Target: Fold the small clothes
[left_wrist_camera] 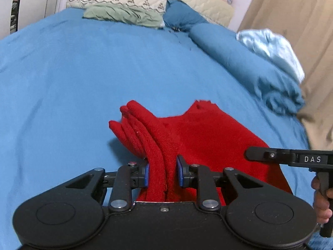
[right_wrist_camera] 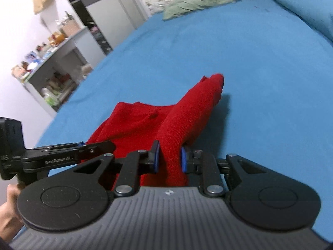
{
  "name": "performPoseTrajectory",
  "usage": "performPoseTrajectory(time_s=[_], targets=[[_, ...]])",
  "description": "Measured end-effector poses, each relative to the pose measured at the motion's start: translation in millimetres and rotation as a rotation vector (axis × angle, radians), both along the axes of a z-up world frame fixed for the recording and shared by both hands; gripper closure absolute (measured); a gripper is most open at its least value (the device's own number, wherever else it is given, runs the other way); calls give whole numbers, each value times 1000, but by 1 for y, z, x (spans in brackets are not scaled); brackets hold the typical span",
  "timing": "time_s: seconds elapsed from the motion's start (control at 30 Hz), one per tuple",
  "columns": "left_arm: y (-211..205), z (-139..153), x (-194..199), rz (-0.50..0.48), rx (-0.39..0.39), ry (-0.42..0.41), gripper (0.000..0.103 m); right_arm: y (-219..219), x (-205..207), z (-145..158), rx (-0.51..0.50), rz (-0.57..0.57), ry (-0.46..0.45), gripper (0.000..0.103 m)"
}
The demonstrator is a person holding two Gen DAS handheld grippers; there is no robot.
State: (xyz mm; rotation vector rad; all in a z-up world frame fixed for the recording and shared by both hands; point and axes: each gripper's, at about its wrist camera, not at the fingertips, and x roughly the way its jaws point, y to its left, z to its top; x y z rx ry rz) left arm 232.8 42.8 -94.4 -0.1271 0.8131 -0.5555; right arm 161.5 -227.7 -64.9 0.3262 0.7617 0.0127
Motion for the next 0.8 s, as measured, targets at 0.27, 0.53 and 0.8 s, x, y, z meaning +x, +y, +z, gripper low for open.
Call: performPoseTrajectory(time_s=[0.27, 0.53, 0.8], targets=[[5, -4, -22, 75, 54, -70, 44, -10, -44, -42, -38, -100, 13, 31], [5, -27, -8, 142, 215, -106, 18, 0, -26, -36, -244, -140, -33, 0], [2, -44, 3, 156, 230, -78, 16, -19, -18, -75, -187, -185, 30, 0]])
